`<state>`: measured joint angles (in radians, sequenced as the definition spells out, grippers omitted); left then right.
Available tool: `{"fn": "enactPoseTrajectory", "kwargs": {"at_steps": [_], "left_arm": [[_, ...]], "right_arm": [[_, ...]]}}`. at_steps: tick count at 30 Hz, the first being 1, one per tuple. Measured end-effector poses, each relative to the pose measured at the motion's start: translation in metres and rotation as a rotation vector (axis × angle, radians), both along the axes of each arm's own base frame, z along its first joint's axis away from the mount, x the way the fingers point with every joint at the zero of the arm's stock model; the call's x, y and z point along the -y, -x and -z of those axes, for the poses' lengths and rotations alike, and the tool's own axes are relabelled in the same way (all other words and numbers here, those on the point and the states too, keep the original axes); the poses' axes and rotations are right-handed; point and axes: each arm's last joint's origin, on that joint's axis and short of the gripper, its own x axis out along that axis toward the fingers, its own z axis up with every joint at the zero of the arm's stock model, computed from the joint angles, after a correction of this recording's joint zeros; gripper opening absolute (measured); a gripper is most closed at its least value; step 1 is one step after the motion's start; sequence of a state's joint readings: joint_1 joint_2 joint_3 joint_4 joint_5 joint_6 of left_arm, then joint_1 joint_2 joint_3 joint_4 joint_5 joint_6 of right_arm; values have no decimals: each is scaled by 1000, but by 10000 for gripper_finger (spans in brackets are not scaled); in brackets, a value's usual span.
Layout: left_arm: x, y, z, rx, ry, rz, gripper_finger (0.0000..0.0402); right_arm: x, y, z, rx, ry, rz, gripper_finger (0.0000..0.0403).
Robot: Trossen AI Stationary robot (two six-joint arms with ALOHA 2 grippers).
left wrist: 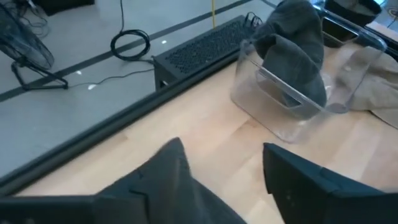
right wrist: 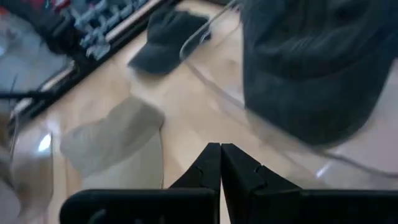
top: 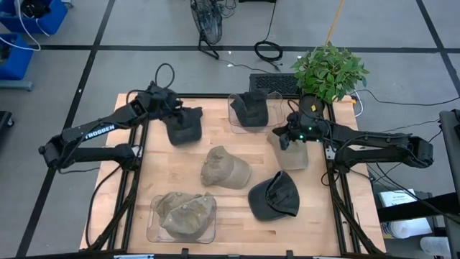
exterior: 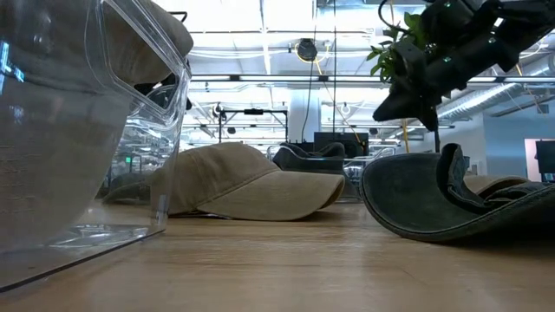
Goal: Pick & Place hat
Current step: Put the dark gray cap into the top transparent bin
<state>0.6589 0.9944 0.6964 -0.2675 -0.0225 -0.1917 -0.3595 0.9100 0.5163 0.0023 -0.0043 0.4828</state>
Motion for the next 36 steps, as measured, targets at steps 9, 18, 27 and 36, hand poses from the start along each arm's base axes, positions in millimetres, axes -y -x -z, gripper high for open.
{"fn": "enactPoseTrajectory", "kwargs": {"at_steps": [9,18,27,36], "left_arm": [[-7,5,0,-88,-108,-19,328],[-15,19,-4,-141,79,-247,342],[-48,10,16,-341,414,-314,342],[-63,4,48,-499,542,-401,344]], "right_arm": [[3,-3,-9,95,36,75,0],[4,-3,-9,114,4,111,0],[4,-3,-9,115,0,110,0],[-1,-5,-9,113,-3,80,0]]}}
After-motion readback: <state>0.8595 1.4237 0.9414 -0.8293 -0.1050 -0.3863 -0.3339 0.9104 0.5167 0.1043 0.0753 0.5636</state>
